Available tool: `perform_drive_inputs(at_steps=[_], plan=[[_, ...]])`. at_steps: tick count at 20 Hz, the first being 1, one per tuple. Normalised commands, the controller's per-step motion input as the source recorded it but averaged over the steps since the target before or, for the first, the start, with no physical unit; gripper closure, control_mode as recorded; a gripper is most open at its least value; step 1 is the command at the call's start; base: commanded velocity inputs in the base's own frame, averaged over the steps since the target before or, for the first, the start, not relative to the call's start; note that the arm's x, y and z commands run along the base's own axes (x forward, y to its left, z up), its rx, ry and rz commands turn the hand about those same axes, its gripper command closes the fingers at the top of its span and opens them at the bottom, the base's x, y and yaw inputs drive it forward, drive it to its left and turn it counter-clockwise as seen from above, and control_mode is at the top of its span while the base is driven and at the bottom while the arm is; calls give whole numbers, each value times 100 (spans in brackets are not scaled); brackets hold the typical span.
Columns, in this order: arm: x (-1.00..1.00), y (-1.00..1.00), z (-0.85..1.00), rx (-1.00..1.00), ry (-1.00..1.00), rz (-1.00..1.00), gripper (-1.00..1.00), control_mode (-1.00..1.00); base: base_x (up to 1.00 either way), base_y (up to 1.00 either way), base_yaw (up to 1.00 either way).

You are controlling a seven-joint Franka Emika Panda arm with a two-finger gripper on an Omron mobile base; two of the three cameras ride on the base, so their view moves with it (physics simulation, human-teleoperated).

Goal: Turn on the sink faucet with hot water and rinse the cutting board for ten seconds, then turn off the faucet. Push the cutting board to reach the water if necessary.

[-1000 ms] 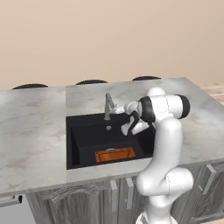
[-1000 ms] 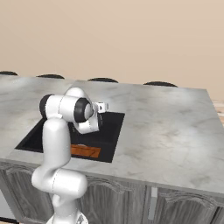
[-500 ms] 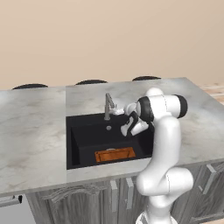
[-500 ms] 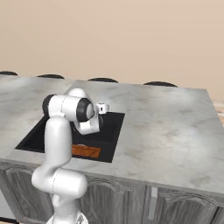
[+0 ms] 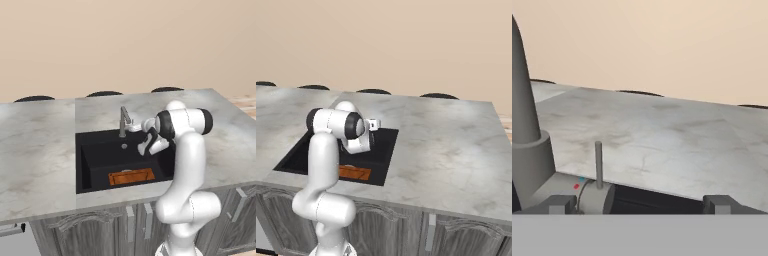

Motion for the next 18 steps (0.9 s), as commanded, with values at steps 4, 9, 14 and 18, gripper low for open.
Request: perform_drive_inputs(at_steps=[4,9,14,18], plan=[[23,0,-5,0,0,0,-100,-100,0,0,0],[22,0,-5,0,0,0,-100,-100,0,0,0],[16,0,-7,0,0,0,-100,-100,0,0,0],[11,0,-10,0,0,0,-100,-100,0,0,0]])
